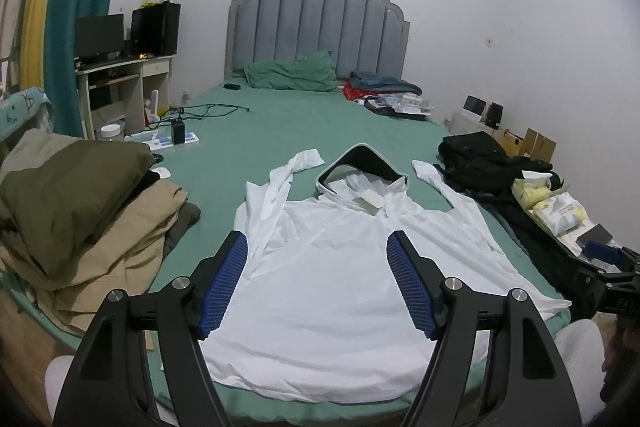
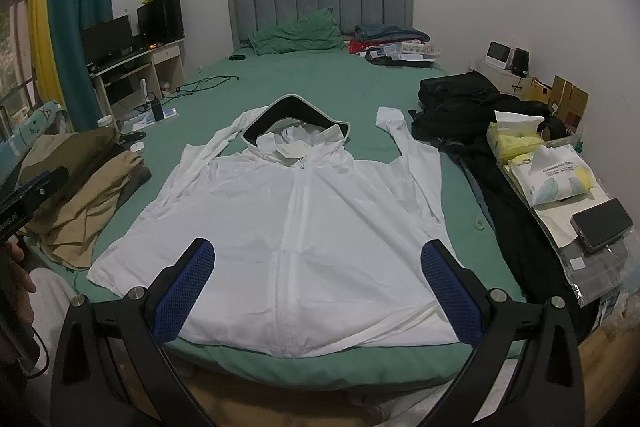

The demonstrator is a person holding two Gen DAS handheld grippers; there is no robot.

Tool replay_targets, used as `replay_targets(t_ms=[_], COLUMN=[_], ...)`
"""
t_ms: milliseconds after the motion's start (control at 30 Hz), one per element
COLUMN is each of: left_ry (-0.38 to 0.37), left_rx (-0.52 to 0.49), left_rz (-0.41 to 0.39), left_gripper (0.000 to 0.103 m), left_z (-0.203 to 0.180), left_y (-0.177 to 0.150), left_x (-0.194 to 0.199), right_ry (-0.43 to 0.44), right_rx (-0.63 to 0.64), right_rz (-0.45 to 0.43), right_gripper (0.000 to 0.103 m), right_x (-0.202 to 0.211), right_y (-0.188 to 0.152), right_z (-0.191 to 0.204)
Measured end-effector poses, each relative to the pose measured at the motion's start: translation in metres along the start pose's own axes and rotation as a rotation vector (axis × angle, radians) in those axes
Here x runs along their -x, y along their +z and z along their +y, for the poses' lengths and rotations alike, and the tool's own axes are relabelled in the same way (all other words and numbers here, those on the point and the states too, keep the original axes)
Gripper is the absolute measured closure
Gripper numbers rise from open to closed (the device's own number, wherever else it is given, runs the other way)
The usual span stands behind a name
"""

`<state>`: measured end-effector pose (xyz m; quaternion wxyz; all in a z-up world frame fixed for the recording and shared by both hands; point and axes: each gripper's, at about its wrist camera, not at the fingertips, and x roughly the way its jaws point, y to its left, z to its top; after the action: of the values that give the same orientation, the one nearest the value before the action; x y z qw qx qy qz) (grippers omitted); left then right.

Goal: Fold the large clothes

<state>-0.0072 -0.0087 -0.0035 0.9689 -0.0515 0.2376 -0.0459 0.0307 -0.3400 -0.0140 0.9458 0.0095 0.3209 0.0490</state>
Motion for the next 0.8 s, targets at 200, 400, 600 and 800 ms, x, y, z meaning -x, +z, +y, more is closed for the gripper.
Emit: replay_targets(t_ms=[200, 400, 600, 800], left_ry=[0.032, 0.037, 0.03, 0.026], left_rx=[0.003, 0.008, 0.008, 0.005], left_rz=[-0.018, -0.017, -0.019, -0.023], left_gripper=[0.027, 0.027, 0.027, 0.027], left_z=[-0.0015, -0.0012, -0.0013, -0.0025], left_y=[0.0018, 0.002, 0.0019, 0.0016], left_x=[0.0027, 0.0025, 0.0042, 0.0074], right_ry=[0.003, 0.002, 0.003, 0.003], right_rx=[-0.003, -0.002, -0.005, -0.005], right_rz=[-0.002, -0.004, -0.005, -0.004], right_gripper=[0.001, 0.001, 0.001, 0.001], right_x=[0.0025, 0.0019, 0.0037, 0.0032], right_y=[0.0021, -0.0004, 0.001, 0.0002], right_z=[0.0007, -0.0002, 0.0003, -0.0008])
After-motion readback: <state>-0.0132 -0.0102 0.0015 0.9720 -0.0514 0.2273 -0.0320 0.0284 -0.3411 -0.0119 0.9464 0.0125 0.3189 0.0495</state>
